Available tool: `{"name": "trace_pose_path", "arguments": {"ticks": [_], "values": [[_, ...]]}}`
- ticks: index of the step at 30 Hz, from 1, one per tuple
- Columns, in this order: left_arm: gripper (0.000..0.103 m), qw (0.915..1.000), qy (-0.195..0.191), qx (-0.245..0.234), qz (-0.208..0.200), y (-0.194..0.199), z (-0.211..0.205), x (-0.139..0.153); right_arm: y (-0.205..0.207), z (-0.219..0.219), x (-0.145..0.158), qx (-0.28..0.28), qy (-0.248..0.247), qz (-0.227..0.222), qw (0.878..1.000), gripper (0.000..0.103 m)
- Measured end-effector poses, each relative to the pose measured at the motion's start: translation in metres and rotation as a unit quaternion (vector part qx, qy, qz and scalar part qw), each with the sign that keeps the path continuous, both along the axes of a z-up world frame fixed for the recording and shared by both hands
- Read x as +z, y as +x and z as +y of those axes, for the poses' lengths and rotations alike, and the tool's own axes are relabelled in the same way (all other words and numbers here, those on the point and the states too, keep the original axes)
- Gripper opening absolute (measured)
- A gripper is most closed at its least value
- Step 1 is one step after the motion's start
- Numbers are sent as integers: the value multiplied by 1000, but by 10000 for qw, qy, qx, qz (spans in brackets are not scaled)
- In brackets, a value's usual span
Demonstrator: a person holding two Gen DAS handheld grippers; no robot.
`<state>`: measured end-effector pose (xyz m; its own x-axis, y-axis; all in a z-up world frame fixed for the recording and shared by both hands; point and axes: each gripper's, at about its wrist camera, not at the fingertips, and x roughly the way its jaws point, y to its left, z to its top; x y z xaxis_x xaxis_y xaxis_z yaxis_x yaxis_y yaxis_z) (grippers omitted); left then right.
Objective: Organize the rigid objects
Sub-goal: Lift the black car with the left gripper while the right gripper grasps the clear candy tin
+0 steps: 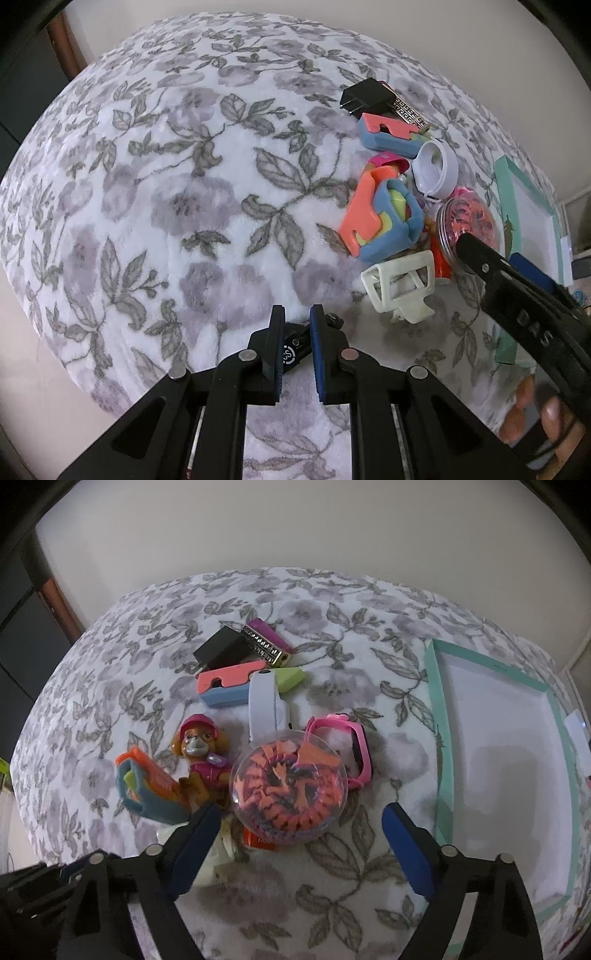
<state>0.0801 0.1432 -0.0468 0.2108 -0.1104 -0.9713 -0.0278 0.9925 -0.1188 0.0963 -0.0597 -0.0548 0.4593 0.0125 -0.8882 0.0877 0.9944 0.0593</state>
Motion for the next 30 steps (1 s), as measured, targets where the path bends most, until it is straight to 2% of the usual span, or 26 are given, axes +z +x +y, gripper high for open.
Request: {"name": "trace_pose_path", "arguments": {"ticks": [4, 6, 9, 14, 19, 21, 25, 27, 30], "values": [[16, 9998, -191, 6, -4, 0, -4, -1, 6, -5, -6, -34, 197, 40, 9998, 87], [24, 9996, -263, -21, 29, -1, -6, -1, 7, -6, -9, -37, 260, 56, 9996, 86], [31, 9994, -289, -148, 81, -3, -10, -2, 10, -4, -14, 22, 290, 102, 9995, 82], [37, 9983, 256, -525, 42, -10, -25, -3, 14, -2, -21, 80, 432, 155, 9989, 74], [37, 9907, 1020, -899, 54, -12, -46, -15, 15, -2, -21, 115, 431, 124, 9989, 73], [37, 9880, 1203, -956, 135, -12, -52, -22, 16, -2, -23, 106, 493, 127, 9986, 73], [37, 9867, 1232, -1043, 178, -12, -62, -28, 16, -3, -28, 59, 601, 178, 9980, 73], [30, 9873, 1175, -1046, 229, -11, -63, -32, 15, -2, -27, 78, 573, 171, 9982, 73], [29, 9882, 1166, -987, 137, -13, -63, -27, 14, -4, -26, 85, 495, 171, 9986, 73]]}}
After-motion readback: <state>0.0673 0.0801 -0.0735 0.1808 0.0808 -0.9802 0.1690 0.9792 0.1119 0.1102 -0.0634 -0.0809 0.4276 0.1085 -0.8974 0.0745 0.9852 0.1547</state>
